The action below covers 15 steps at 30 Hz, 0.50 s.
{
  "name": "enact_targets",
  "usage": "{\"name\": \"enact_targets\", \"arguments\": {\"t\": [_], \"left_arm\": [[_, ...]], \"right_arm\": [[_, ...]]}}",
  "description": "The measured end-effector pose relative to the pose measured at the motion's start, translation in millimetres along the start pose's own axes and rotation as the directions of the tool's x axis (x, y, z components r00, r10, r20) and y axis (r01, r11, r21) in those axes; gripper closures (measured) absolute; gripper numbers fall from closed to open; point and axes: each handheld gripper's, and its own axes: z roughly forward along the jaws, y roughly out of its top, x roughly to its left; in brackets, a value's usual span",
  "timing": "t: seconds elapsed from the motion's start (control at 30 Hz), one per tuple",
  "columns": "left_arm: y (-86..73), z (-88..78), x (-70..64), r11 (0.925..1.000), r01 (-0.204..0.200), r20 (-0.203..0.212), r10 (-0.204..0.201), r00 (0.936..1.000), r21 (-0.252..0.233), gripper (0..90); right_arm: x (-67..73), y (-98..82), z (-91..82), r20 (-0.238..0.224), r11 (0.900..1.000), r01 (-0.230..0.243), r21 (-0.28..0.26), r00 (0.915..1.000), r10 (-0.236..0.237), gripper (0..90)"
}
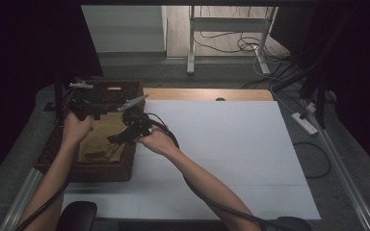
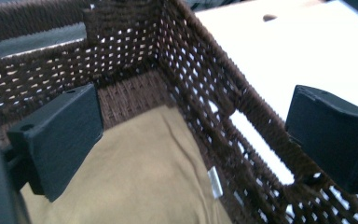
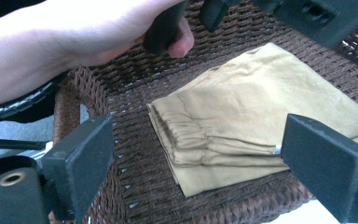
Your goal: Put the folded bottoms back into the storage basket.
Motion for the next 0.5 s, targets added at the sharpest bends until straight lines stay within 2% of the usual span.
{"name": "enact_targets", "arguments": {"t": [0.1,0.27,0.5], "left_arm": [[-1.7,-0.3,-2.6,0.9999,-0.010,-0.005,0.010,0.9999,0.005,3.6],[-6.8,-4.9,-9.5,0.9992,-0.031,0.006,0.031,0.9995,-0.024,3.0],[-12.7,-10.5,-15.7,0.9993,-0.030,-0.003,0.030,0.9996,-0.024,0.3]], "right_arm": [[0.1,-1.4,-1.2,0.002,1.000,0.005,0.000,1.0000,-0.005,9.8],[0.4,-5.3,-5.3,0.009,1.000,0.010,0.000,0.9999,-0.010,7.5],[0.4,-11.5,-9.3,0.019,1.000,0.004,0.020,0.9998,-0.004,6.0]]}}
